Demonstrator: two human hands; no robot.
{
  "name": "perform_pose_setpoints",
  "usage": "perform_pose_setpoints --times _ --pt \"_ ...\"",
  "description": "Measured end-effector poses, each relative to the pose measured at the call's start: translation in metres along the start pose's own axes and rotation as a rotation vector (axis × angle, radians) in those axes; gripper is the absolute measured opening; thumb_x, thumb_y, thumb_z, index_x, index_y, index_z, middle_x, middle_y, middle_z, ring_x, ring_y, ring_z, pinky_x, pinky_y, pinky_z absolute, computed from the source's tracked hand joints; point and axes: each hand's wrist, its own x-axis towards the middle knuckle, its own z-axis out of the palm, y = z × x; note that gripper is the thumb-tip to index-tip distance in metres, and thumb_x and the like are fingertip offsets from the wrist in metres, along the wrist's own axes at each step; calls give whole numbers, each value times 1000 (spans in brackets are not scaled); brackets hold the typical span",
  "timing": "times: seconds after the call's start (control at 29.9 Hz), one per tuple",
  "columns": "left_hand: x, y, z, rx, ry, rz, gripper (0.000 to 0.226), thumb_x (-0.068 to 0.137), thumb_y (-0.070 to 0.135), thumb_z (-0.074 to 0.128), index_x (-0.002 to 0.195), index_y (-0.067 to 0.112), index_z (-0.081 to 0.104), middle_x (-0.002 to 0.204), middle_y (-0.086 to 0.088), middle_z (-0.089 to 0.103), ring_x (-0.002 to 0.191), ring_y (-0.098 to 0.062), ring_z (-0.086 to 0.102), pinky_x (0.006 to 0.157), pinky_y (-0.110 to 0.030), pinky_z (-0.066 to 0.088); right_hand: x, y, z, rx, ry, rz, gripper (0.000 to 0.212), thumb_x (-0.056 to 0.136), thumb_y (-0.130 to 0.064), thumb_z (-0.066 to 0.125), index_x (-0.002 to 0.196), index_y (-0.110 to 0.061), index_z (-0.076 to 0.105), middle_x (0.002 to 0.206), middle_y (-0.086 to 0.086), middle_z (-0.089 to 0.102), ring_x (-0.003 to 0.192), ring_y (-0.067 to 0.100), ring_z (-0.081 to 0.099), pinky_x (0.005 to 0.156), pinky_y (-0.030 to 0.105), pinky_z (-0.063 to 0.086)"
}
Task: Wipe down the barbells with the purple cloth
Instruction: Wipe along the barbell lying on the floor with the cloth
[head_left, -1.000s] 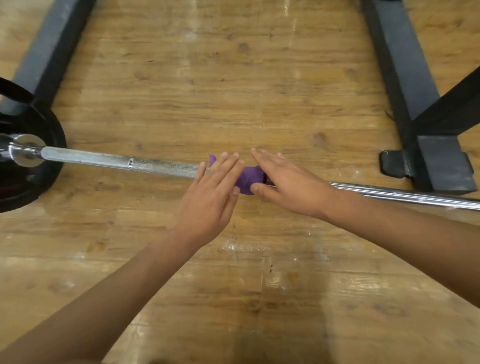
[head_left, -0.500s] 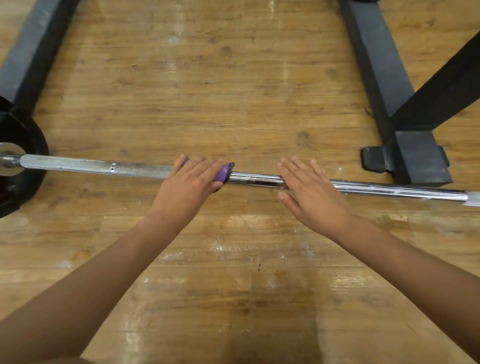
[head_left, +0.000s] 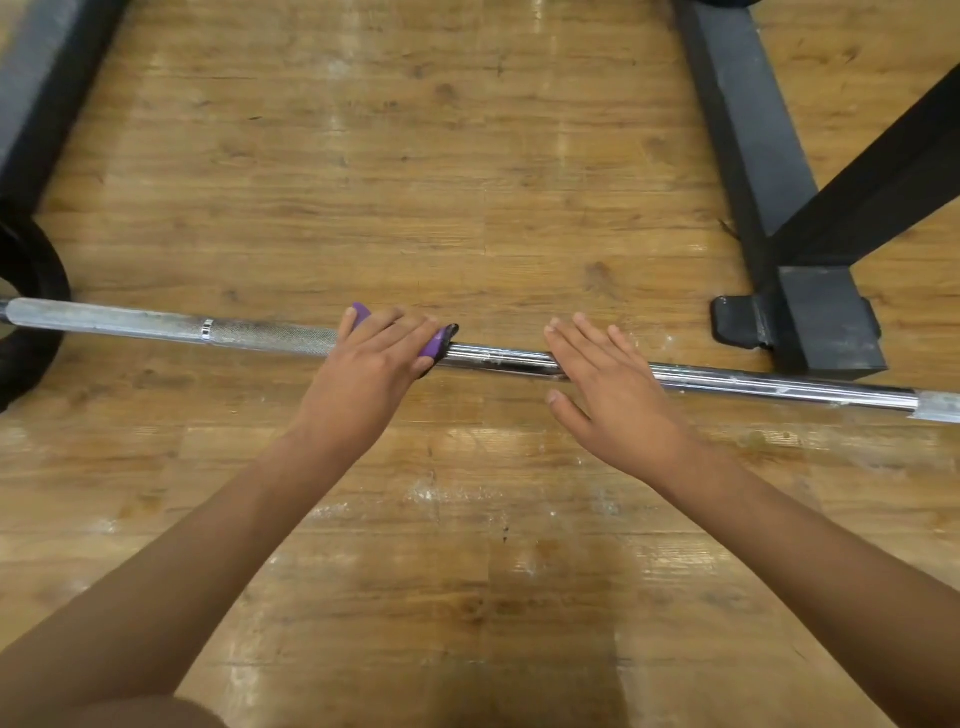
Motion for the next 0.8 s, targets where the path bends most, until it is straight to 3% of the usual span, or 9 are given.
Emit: perform_pose_setpoints --times 0.13,0.27,0.47,0.57,0.8 --pt "3 6 6 119 -49 79 46 103 33 41 140 9 54 135 -4 61 130 -27 47 108 -57 32 -1 2 3 -1 22 -7 65 104 -40 43 160 -16 20 167 0 21 155 14 8 122 29 -9" --pt "0 -25 -6 109 -131 179 54 102 41 37 147 13 48 144 -4 55 134 -25 42 114 -50 29 -1 1 3 11 14 -9 66 104 -43 42 161 -17 19 167 -1 20 153 10 4 122 28 -10" --pt "1 -23 -7 113 -80 150 50 100 34 37 138 8 56 133 -6 64 126 -25 45 107 -49 33 -2 2 5 11 23 -4 67 104 -44 43 161 -18 19 167 -3 20 154 10 4 122 27 -12" --pt "2 -11 -3 146 -99 160 46 102 32 40 140 10 55 135 -4 62 126 -26 51 107 -54 37 -3 2 6 4 17 2 69 100 -48 36 161 -19 19 166 -4 20 153 8 3 121 27 -13" --pt "6 -14 -4 69 -179 161 50 103 36 38 147 15 50 144 0 56 134 -20 46 115 -48 31 -1 5 10 15 48 -10 72 96 -53 26 159 -19 25 164 -4 27 150 5 5 122 27 -11"
